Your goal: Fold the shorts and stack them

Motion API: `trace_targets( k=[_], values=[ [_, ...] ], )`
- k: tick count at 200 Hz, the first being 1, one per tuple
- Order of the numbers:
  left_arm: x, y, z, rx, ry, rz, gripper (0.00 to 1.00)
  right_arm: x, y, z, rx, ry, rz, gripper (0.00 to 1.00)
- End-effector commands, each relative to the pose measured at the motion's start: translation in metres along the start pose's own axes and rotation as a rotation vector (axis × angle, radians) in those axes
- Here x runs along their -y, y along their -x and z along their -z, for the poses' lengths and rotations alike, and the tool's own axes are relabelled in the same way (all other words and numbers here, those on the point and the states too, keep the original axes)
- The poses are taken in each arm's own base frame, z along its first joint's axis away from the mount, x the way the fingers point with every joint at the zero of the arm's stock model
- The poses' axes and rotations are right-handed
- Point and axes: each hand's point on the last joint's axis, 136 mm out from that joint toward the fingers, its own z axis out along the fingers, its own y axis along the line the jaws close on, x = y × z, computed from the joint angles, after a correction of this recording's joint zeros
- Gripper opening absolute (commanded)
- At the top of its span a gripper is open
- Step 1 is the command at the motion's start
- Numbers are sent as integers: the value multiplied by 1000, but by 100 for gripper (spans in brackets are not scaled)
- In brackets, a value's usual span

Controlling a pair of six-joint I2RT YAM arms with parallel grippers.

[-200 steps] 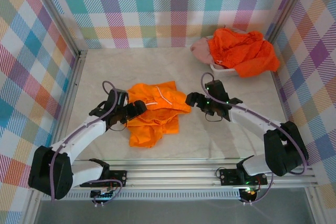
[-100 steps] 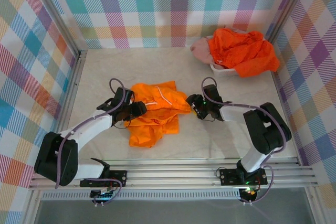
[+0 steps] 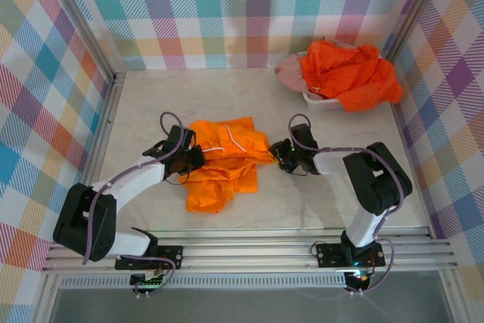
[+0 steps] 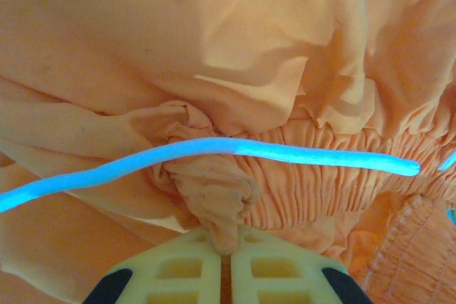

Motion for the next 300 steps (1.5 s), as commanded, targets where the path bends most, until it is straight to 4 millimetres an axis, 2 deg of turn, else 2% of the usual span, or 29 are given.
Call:
trace_targets(
  k=[1,16,27,52,68,84,102,104,113,126,130,134,137,142,144,152,153,162,165,170,183,204,218,232,250,265,272,300],
  values=[
    [11,10,3,39,-26,-18,5,-5,0,-5,-10,23,6,22],
    [12,11,5,45,-28,-24,0,-9,2,-5,-11,25,17,10],
    [12,13,8,55,-29,-26,0,-13,3,-6,-9,31,31,0],
    [15,27,29,135,-31,-41,0,-38,7,-4,-14,54,109,0],
    [15,41,55,205,-12,-61,0,-72,11,-1,-20,78,204,0],
    [16,64,87,295,-5,-70,0,-118,18,1,-24,116,312,0],
    [17,94,127,397,0,-68,0,-188,27,0,-36,210,423,0],
    [17,98,132,410,0,-69,0,-191,27,-2,-45,210,428,0],
    [17,113,152,460,8,-74,0,-234,30,1,-50,278,473,0],
    [18,136,184,538,35,-90,0,-280,36,-5,-67,352,514,0],
    [20,145,197,568,44,-95,0,-303,36,1,-62,398,537,0],
    [19,150,205,585,61,-103,0,-310,39,-7,-70,409,545,0],
    [21,156,214,607,67,-111,0,-330,38,2,-63,454,567,0],
    [23,164,226,634,82,-123,0,-340,39,-6,-76,474,578,0],
    [25,167,232,646,86,-128,0,-353,39,0,-68,505,594,0],
    [30,178,252,690,100,-149,0,-383,39,10,-54,584,628,0],
    [31,180,254,695,100,-151,0,-381,40,5,-59,579,623,0],
    [40,191,278,747,100,-175,0,-411,42,20,-25,686,644,0],
    [43,194,285,762,96,-184,0,-415,44,19,-19,711,639,0],
    [49,199,298,788,87,-196,0,-430,45,34,6,787,637,0],
    [65,208,331,858,50,-224,0,-449,56,53,31,912,588,0],
    [92,210,379,956,-59,-274,0,-457,63,83,78,951,646,0],
    [113,201,396,986,-161,-320,0,-458,57,105,97,948,763,0],
    [134,185,393,971,-254,-367,0,-458,59,122,107,935,809,0],
    [154,156,363,913,-328,-425,0,-451,78,130,119,912,802,0],
    [168,127,325,857,-369,-467,0,-440,97,128,114,878,775,0],
    [171,111,300,815,-367,-488,0,-434,103,124,105,863,770,0],
    [191,45,207,651,-385,-529,0,-398,112,93,45,725,798,0]
  ],
)
